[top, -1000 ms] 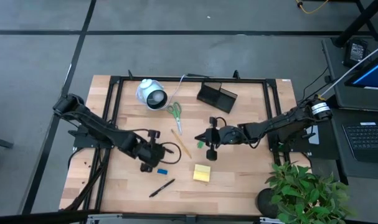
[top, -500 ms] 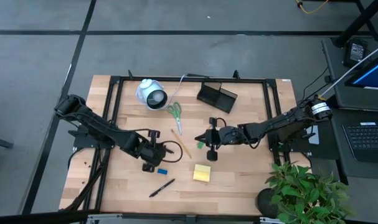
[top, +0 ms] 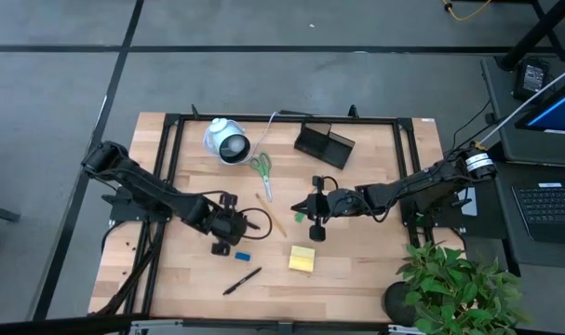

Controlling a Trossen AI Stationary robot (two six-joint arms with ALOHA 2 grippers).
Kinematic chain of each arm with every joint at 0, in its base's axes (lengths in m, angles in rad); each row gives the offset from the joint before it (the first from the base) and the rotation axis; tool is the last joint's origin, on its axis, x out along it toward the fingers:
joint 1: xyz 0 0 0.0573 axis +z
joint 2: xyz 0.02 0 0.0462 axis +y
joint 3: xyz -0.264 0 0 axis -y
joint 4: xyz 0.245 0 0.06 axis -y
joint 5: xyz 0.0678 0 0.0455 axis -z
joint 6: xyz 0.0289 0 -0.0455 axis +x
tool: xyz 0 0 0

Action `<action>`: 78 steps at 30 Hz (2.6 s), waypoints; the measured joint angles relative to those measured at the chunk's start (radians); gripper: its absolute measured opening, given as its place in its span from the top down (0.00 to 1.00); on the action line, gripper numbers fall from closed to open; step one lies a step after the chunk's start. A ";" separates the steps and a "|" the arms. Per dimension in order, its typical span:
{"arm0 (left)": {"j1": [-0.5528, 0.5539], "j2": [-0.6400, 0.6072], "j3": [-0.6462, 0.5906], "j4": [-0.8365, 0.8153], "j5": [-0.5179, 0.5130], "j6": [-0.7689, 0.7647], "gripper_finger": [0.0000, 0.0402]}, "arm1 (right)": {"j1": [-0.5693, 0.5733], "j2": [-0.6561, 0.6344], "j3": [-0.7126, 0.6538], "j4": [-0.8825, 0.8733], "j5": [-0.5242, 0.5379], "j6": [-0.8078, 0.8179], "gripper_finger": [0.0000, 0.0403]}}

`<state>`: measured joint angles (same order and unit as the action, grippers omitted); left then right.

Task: Pick and place office supplies into organizer
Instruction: Put the top black pen into the desk organizer

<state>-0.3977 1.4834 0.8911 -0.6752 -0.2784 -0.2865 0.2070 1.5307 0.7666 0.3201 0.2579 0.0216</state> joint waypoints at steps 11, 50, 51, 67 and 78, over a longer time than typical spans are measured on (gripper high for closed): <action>0.065 0.002 -0.084 0.075 -0.007 0.071 0.66 | 0.000 0.000 0.000 -0.001 0.000 0.000 0.95; 0.139 0.146 -0.080 0.098 0.118 0.166 0.89 | 0.000 0.000 0.001 -0.019 0.000 -0.019 0.95; 0.139 0.146 -0.080 0.098 0.118 0.166 0.91 | 0.000 0.000 0.001 -0.019 0.000 -0.026 0.95; 0.139 -0.019 -0.084 0.150 0.046 0.159 0.96 | 0.000 0.000 0.001 -0.018 0.000 -0.027 0.95; 0.164 -0.275 -0.137 0.398 -0.039 0.292 0.96 | 0.007 -0.026 0.001 0.033 0.001 -0.131 0.95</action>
<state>-0.2340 1.2080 0.7540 -0.2768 -0.3178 0.0059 0.2144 1.5047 0.7677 0.3534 0.2584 -0.1095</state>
